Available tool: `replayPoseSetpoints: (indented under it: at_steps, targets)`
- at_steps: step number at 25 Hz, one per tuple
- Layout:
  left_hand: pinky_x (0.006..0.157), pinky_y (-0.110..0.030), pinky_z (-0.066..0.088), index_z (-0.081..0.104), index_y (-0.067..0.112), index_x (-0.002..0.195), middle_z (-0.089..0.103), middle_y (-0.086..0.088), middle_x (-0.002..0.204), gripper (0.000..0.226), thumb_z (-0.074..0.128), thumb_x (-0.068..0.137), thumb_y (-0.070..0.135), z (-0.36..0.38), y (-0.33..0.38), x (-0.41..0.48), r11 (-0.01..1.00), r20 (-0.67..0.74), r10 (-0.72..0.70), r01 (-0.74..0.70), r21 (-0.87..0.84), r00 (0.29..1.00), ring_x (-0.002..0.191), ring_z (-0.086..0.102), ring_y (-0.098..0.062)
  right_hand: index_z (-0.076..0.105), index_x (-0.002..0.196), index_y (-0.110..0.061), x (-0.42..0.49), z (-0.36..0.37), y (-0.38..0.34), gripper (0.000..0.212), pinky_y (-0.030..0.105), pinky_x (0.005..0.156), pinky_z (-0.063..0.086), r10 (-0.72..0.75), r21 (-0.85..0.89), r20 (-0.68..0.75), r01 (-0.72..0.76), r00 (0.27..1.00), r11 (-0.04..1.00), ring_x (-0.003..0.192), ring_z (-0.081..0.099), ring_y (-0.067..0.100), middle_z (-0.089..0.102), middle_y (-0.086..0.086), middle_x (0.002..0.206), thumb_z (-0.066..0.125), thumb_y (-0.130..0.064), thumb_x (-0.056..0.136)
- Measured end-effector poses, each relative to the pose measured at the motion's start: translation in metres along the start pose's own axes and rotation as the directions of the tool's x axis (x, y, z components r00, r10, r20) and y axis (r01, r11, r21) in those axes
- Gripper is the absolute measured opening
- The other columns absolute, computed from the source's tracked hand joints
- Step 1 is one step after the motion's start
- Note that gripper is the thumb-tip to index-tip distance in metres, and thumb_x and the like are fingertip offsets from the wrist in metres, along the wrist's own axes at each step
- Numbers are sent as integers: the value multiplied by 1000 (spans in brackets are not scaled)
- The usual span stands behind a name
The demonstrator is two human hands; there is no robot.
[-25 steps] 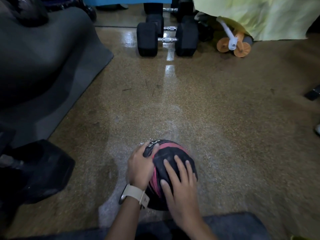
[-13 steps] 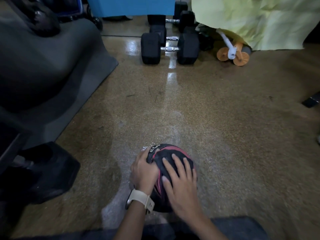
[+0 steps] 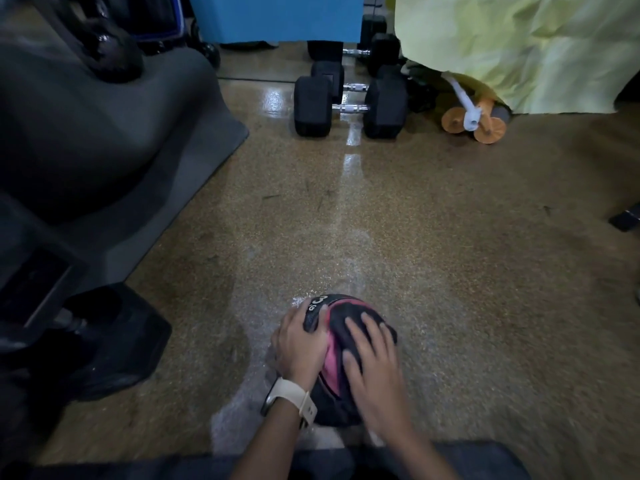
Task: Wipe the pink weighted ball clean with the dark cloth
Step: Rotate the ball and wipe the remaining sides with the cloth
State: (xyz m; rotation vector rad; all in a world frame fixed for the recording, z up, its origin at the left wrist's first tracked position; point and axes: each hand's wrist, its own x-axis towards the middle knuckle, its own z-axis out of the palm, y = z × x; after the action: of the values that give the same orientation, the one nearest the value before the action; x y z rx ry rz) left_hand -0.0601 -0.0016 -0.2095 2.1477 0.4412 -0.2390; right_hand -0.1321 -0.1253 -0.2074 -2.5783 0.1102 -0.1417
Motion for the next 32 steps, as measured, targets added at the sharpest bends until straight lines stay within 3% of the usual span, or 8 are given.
replayPoseSetpoints:
  at_steps: [4,9,13,18,23,25,28,32]
  targets:
    - [119,-50,34,54,42,141,53,6,152,64,42,85,70,1,5,-5,999,-1,-41,41,33,999,142,45,-30,50,134,-28,59,-4,-5,47,47,110,29,273,126,58,-279,960,952,134,39,29,48,0,142,29,-44,96]
    - [116,-46,40,57,41,139,56,6,149,62,46,86,73,-6,-9,9,998,52,-53,56,-39,997,136,53,-27,26,146,-46,-26,0,-8,48,33,118,7,1,111,-25,2,1000,994,146,10,11,23,-14,156,22,-52,99]
    - [118,-50,36,53,43,141,52,7,152,70,37,80,74,-1,4,2,996,29,-86,86,-2,996,140,48,-31,54,130,-26,65,-7,10,37,34,102,33,332,272,81,-341,940,900,128,45,24,52,-2,130,33,-32,100]
    - [118,-48,37,57,43,138,56,3,149,72,39,77,76,-2,0,16,994,61,-96,98,-42,994,138,50,-31,30,147,-42,-9,11,-17,49,41,116,12,-42,35,-50,44,998,998,145,20,20,30,-12,154,24,-47,98]
    - [115,-51,40,58,44,137,55,11,149,70,39,77,76,-2,3,6,995,21,-84,85,-44,996,137,51,-26,57,125,-40,52,-9,28,56,35,94,40,454,413,138,-468,880,781,116,55,20,61,-8,120,22,-70,93]
    - [114,-50,42,57,44,137,56,9,149,69,39,78,75,-1,3,2,996,-4,-73,73,-40,997,136,53,-27,60,117,-39,80,-15,2,46,37,90,40,292,247,169,-327,941,912,111,56,23,61,-9,110,26,-61,95]
    - [110,-46,46,62,47,128,63,8,141,66,38,74,75,-2,-3,12,995,12,-59,60,-80,998,128,60,-25,46,138,-36,38,6,-26,48,41,111,20,-16,-63,-7,16,1000,998,137,34,19,45,-12,145,24,-49,97]
    - [115,-41,43,65,44,127,64,14,137,61,43,77,72,-2,-7,4,992,-37,3,-8,-130,999,130,58,-18,50,128,-43,2,1,17,35,33,108,31,166,408,-120,-103,979,907,133,40,15,49,-17,138,33,-45,96]
